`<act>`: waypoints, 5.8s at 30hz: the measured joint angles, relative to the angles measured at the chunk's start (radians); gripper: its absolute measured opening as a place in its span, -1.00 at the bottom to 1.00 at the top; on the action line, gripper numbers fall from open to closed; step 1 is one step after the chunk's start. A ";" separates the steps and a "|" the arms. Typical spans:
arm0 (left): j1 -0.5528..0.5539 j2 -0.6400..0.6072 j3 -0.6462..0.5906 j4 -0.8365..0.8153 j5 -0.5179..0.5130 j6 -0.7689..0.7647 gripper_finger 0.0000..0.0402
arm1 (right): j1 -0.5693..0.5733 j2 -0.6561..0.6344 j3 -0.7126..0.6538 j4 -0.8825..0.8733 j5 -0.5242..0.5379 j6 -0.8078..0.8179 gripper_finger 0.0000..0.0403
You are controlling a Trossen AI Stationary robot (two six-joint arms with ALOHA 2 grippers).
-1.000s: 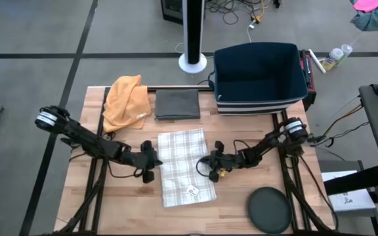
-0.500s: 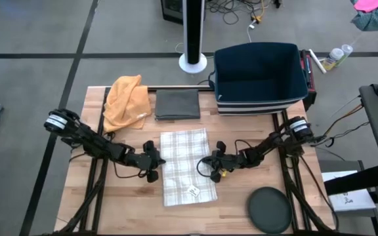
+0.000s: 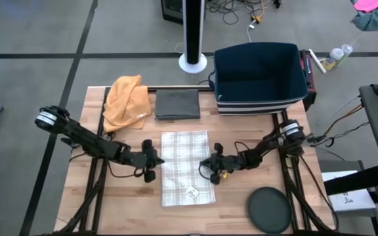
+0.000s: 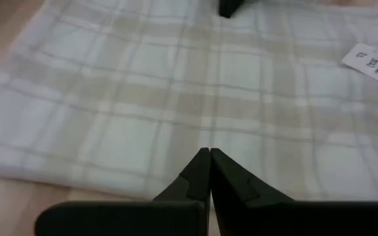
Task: Fold kitchen towel into neat rectangle
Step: Fold the white patterned towel
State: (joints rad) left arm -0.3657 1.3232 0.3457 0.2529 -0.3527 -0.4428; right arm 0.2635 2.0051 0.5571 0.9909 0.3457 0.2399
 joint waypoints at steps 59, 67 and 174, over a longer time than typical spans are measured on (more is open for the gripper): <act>-0.071 0.708 -0.244 1.286 -0.123 0.030 -1.00 | -0.004 0.139 0.012 0.233 0.037 -0.030 -1.00; -0.066 0.572 -0.304 1.294 -0.104 0.058 -1.00 | -0.007 -0.018 0.009 0.210 0.017 -0.128 -1.00; 0.141 0.551 -0.278 1.170 0.201 0.142 -1.00 | -0.075 -0.082 0.006 0.190 0.024 -0.089 -1.00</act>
State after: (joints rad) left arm -0.2243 1.8746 0.0672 1.4234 -0.1515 -0.3005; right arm 0.1881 1.9228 0.5635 1.1811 0.3696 0.1513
